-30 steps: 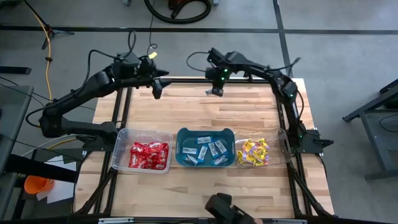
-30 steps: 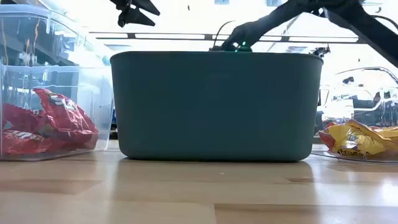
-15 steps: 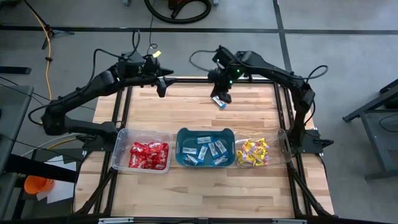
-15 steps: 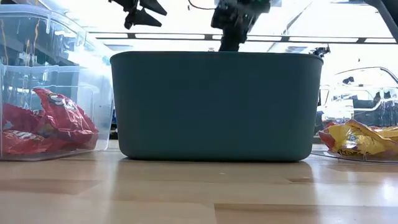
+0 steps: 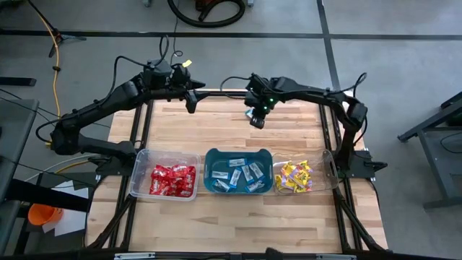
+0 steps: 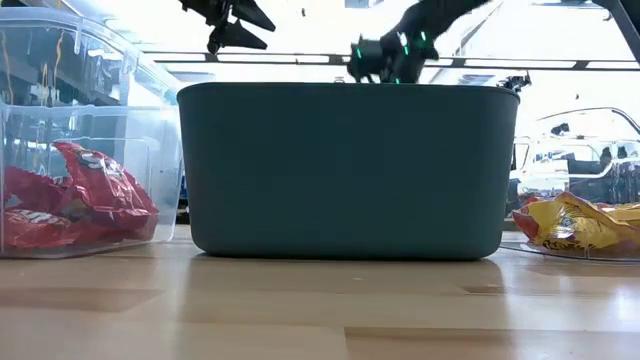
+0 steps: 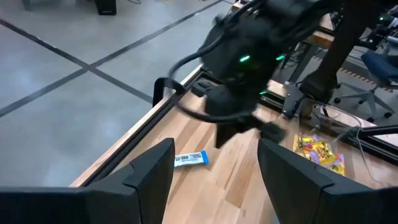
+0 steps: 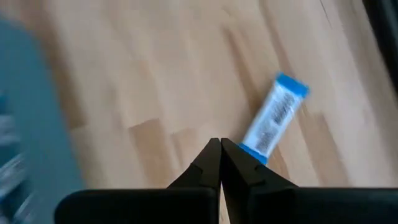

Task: Sort candy
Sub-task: Put the white chocolate into the blue bin

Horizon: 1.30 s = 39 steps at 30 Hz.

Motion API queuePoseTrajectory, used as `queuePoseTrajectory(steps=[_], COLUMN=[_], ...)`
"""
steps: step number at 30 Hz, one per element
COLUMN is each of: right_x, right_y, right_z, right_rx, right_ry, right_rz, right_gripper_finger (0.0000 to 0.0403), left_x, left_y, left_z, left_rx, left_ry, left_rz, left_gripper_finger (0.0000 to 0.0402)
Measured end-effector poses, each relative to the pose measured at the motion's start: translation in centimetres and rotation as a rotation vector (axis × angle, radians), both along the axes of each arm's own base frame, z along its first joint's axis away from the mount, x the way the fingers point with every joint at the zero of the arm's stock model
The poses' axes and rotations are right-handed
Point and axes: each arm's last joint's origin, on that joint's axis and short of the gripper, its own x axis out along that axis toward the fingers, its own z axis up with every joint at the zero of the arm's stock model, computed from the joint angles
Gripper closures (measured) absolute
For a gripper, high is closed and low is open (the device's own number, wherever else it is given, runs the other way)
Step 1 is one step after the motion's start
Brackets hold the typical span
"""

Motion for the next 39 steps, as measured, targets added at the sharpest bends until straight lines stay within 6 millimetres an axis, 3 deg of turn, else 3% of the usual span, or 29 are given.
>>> queuePoseTrajectory(steps=[4, 9, 16, 21, 26, 32, 35, 39], right_x=[-1.9, -3.1, -1.5, -0.6, -0.7, -0.4, -0.2, -0.4], right_y=[-2.3, -3.8, -3.3, -3.5, -3.9, -3.2, -2.3, -1.7], right_z=[-3.8, -5.6, -6.0, -8.3, -10.7, -11.6, -11.7, -11.5], right_rx=[0.078, 0.088, -0.057, -0.056, 0.004, 0.049, 0.016, 0.04], right_ry=[-0.043, -0.084, -0.064, 0.009, 0.08, 0.122, 0.173, 0.207], right_rz=[-0.205, -0.316, -0.275, -0.313, -0.383, -0.367, -0.33, -0.29], right_gripper_finger=[0.0389, 0.032, 0.0181, 0.0137, 0.0135, 0.0152, 0.0205, 0.0349], left_x=[0.0, 0.0, 0.0, 0.0, 0.0, 0.0, 0.0, 0.0], left_y=[0.0, 0.0, 0.0, 0.0, 0.0, 0.0, 0.0, 0.0], left_z=[0.0, 0.0, 0.0, 0.0, 0.0, 0.0, 0.0, 0.0], left_rx=[0.018, 0.028, 0.051, 0.051, 0.051, 0.075, 0.086, 0.091], left_ry=[0.01, 0.014, 0.024, 0.024, 0.025, 0.034, 0.038, 0.039], left_rz=[-0.009, -0.013, -0.022, -0.022, -0.023, -0.032, -0.037, -0.039], left_gripper_finger=[0.0183, 0.0183, 0.0183, 0.0183, 0.0183, 0.0183, 0.0183, 0.0183])
